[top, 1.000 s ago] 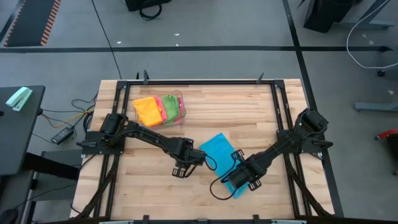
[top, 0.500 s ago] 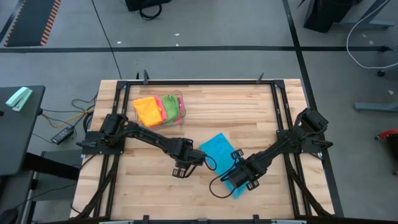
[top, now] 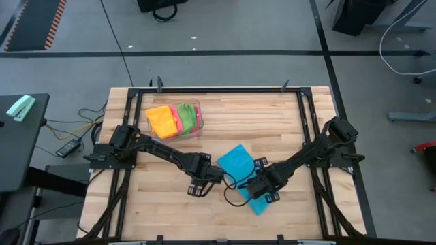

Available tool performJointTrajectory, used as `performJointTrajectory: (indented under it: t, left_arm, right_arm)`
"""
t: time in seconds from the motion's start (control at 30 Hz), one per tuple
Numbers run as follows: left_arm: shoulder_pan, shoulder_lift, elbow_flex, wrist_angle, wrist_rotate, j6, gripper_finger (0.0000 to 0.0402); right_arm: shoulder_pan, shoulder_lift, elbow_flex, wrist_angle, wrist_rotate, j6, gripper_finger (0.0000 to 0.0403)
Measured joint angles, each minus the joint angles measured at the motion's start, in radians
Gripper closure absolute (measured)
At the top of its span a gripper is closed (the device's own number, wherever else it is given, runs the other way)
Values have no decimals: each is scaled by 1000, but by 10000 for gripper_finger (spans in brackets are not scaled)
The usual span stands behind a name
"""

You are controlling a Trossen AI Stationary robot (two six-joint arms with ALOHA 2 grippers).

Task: Fold microfiber towels
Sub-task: Fold the blue microfiber towel

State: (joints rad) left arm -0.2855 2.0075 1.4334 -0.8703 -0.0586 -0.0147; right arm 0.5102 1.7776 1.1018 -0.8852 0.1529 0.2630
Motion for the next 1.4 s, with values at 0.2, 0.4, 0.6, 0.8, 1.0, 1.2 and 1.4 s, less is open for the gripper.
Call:
performJointTrajectory:
  t: [0.2, 0.4, 0.6, 0.8, 1.0, 1.2, 1.4]
  left_arm:
    - [0, 0, 0, -1, 0, -2, 294]
    - [0, 0, 0, -9, 0, -7, 294]
    - [0, 0, 0, -11, 0, -8, 294]
    - [0, 0, 0, -10, 0, -6, 294]
    - [0, 0, 0, -11, 0, -6, 294]
    - [1, 0, 0, -13, 1, -1, 294]
    - [1, 0, 0, -21, 0, -1, 294]
  right_arm:
    - [24, -7, 65, -19, 11, 21, 232]
    - [145, -13, 63, 96, 109, 25, 231]
    - [256, -115, -105, 434, 299, 53, 234]
    - [283, -182, -347, 912, 287, 54, 263]
    - [267, -174, -518, 1287, 284, -1, 287]
    - [232, -135, -577, 1452, 259, -53, 300]
    - [216, -34, -576, 1595, 217, -125, 308]
